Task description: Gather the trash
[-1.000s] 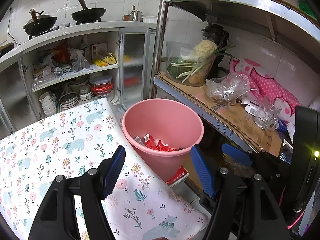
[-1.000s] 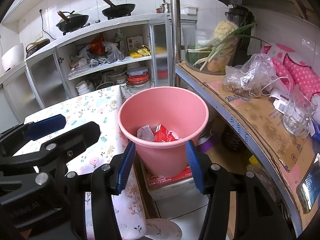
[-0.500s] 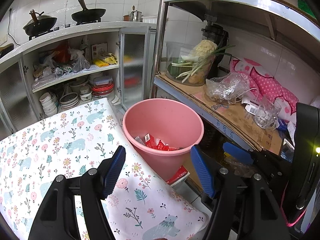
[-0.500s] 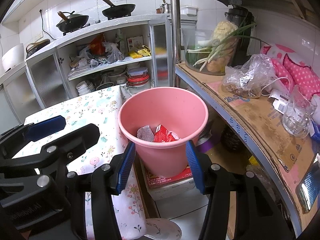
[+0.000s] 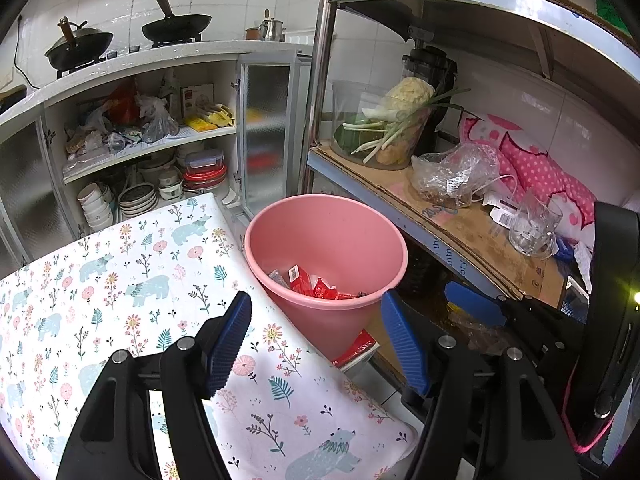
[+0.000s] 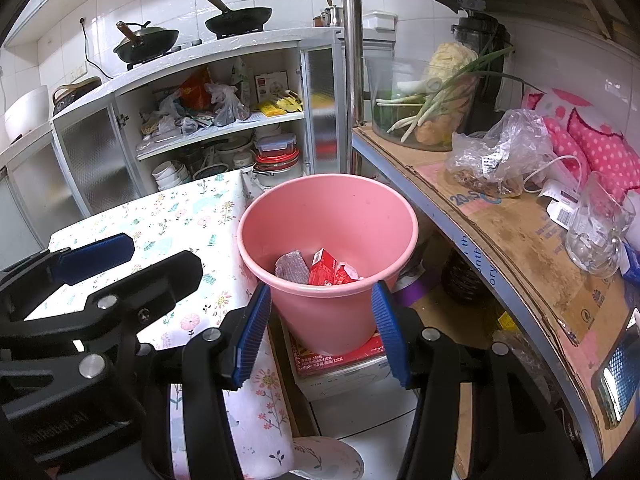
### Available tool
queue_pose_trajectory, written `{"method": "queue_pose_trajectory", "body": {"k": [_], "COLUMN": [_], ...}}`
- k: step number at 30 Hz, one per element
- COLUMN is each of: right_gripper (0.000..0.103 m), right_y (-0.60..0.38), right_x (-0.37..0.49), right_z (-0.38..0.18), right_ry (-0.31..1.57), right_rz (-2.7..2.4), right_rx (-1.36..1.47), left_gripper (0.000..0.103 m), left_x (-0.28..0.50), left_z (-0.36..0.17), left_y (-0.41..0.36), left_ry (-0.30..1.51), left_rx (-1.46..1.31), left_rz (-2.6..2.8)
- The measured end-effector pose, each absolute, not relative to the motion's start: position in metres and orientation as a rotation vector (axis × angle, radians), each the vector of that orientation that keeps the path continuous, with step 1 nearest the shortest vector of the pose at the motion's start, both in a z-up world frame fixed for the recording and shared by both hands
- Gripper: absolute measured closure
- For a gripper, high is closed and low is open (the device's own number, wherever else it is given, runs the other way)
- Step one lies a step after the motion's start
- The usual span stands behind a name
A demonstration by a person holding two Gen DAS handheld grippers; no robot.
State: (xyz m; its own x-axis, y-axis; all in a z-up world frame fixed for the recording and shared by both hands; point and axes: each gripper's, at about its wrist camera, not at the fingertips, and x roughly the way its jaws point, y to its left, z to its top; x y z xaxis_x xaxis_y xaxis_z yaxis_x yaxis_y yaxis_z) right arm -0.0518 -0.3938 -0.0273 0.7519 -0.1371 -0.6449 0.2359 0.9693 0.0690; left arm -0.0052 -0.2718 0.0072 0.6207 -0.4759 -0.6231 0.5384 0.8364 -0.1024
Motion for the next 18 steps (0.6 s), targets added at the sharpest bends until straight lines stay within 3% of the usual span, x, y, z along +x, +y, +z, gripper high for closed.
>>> {"method": "queue_pose_trajectory", "body": {"k": [18], "right_gripper": [0.049], "right_y": [-0.3916], "right_x": [-0.0511], "right_z": [-0.0274], "right_ry": [0.697], "right_rz": [-0.201], "right_rx": [0.149], "left_gripper": [0.037], "left_x": [-0.0029], "left_z": [0.0023], "left_y": [-0.2726], "left_ry": [0.703], "left_rx": [0.092], "left_rz": [-0.587]}}
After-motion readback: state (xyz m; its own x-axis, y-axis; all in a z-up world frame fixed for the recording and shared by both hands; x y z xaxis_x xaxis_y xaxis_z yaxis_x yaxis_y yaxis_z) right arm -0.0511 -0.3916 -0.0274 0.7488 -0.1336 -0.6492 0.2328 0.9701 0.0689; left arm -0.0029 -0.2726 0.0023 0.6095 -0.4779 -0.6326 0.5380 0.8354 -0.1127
